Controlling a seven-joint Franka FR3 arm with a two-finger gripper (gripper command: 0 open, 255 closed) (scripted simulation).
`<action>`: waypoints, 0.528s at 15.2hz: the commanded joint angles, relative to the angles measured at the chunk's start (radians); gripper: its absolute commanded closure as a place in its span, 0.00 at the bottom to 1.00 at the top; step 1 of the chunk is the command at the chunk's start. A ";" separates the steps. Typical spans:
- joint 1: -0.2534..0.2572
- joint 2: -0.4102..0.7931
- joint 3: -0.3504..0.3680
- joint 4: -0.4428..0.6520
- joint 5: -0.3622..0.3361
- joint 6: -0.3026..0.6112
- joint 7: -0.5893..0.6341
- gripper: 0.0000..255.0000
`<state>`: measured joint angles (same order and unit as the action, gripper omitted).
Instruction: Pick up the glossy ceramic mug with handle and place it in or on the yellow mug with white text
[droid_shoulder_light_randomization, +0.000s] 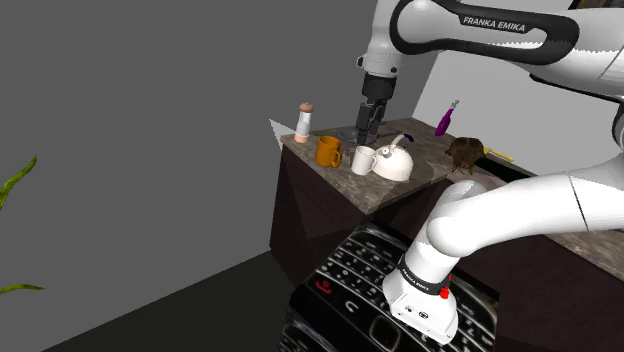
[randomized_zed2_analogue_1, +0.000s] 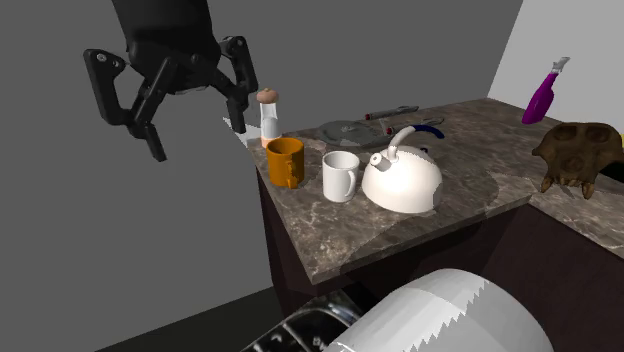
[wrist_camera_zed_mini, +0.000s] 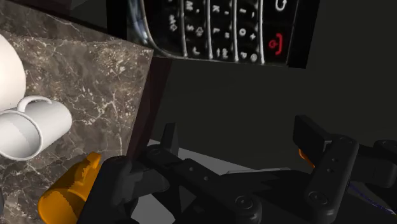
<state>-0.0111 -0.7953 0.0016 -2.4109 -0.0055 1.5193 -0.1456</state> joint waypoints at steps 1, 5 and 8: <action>0.000 0.000 0.000 0.000 0.000 0.000 0.000 0.00; -0.030 0.033 -0.086 -0.035 -0.062 0.077 -0.097 0.00; -0.051 0.074 -0.152 -0.048 -0.104 0.139 -0.169 0.00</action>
<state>-0.0537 -0.7302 -0.1264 -2.4510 -0.0926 1.6380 -0.2866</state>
